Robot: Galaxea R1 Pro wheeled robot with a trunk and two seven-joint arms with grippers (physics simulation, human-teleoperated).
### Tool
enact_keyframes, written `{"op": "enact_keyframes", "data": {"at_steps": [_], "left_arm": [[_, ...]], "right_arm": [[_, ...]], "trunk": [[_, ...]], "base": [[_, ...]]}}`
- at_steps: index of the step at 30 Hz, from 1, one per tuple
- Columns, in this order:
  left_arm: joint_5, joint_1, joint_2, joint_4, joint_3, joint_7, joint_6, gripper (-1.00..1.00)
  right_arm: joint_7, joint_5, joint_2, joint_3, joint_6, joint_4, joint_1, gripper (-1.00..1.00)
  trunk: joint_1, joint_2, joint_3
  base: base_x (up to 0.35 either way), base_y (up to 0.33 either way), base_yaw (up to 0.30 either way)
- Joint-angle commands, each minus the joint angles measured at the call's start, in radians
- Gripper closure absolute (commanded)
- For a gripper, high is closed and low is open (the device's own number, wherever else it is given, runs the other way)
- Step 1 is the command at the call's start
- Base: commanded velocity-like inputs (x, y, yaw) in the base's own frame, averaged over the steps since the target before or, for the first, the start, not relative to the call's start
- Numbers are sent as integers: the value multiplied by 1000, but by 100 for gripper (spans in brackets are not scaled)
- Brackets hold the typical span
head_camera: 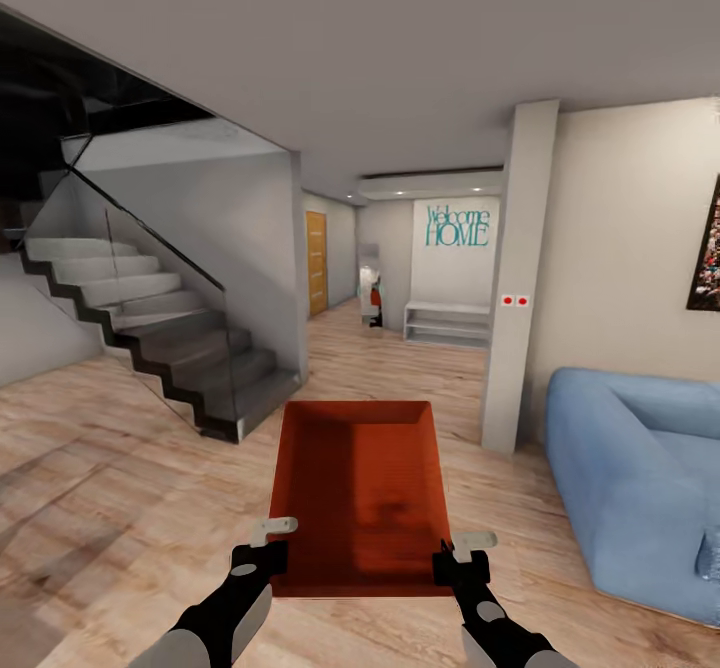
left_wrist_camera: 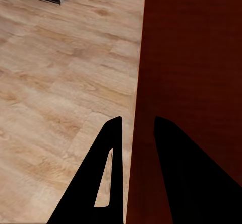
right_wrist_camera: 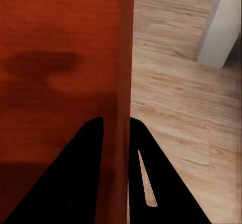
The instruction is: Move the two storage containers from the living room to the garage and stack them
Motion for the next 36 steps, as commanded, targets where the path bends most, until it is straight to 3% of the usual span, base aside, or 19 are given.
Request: {"op": "enact_keyframes", "data": {"at_steps": [1,15,36], "left_arm": [[11,0,8,1,5,12,2,100],[11,0,8,1,5,13,1,100],[11,0,8,1,5,13,0,100]], "right_arm": [[-14,-3,-2,-27,-6,-2,-1,100],[-14,-4,-2,-27,-6,-3,-1,100],[-14,-3,-2,-27,-6,-3,-1,100]], "trunk": [[1,0,0],[1,0,0],[1,0,0]], "base": [[321,85,-278],[321,85,-274],[321,85,-16]]}}
